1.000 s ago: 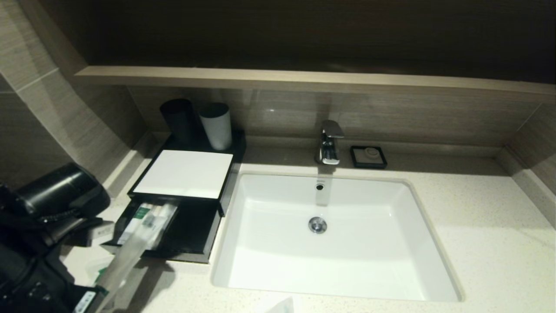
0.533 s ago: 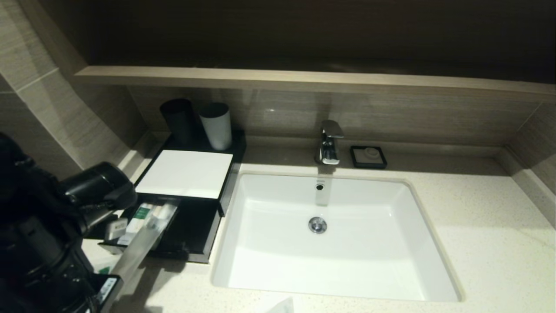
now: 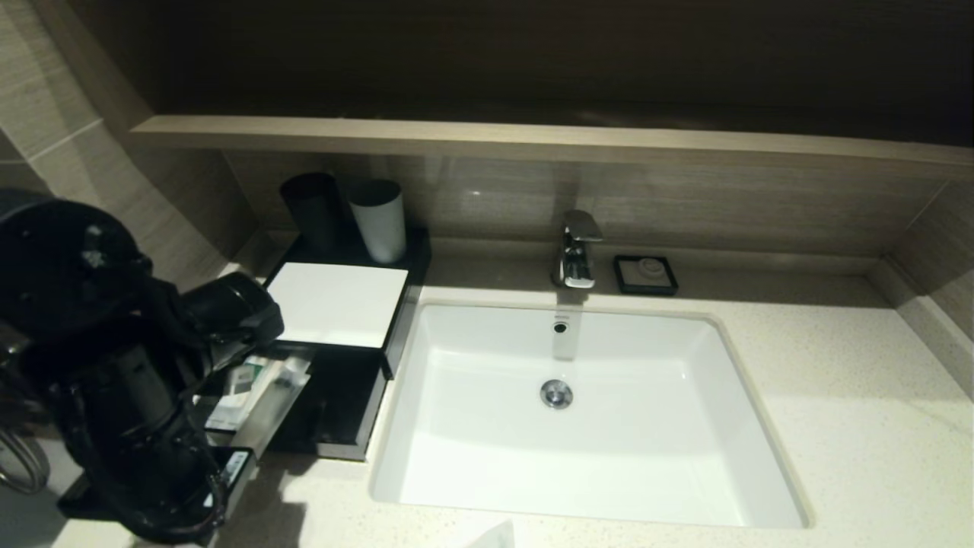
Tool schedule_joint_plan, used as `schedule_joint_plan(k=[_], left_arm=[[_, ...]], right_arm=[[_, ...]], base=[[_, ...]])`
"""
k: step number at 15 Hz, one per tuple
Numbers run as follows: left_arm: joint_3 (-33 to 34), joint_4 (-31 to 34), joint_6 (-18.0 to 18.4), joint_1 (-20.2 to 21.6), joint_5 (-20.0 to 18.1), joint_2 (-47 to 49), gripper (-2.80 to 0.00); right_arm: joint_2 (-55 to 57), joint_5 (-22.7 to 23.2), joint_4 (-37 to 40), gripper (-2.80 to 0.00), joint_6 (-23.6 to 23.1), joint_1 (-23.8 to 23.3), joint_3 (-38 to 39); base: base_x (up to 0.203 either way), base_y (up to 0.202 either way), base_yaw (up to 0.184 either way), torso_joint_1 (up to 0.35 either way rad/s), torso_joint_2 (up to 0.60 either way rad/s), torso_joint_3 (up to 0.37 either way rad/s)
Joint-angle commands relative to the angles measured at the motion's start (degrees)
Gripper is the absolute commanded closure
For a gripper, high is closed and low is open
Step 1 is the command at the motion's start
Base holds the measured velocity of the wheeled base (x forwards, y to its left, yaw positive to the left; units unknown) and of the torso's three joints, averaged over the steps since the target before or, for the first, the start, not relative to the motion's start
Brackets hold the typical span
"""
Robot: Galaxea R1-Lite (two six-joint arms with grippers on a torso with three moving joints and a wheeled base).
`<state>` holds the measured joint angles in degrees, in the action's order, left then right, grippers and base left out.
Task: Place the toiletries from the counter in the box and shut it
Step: Place the bathroom toiletry into the drawer
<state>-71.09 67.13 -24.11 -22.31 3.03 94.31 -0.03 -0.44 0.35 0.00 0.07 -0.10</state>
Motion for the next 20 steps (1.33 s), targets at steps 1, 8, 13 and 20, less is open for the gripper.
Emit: schedule_joint_plan(k=[1, 8, 13, 20], left_arm=[[-2.0, 0.4, -0.3, 1.2, 0.1, 2.8, 0.00], [-9.2, 0.4, -0.3, 3.3, 0.4, 8.1, 0.00], [-11.3, -0.3, 0.0, 3.8, 0.6, 11.0, 0.00], [-13.3, -1.6, 0.3, 3.9, 0.8, 13.3, 0.00]], right_arm=[[0.0, 0.0, 0.0, 0.00, 0.0, 0.0, 0.0], [0.0, 0.0, 0.0, 0.00, 0.0, 0.0, 0.0], [0.0, 0.0, 0.0, 0.00, 0.0, 0.0, 0.0], [0.0, 0.0, 0.0, 0.00, 0.0, 0.0, 0.0]], base=[[0.000, 0.000, 0.000, 0.000, 0.00, 0.000], [0.000, 0.000, 0.000, 0.000, 0.00, 0.000], [0.000, 0.000, 0.000, 0.000, 0.00, 0.000], [0.000, 0.000, 0.000, 0.000, 0.00, 0.000]])
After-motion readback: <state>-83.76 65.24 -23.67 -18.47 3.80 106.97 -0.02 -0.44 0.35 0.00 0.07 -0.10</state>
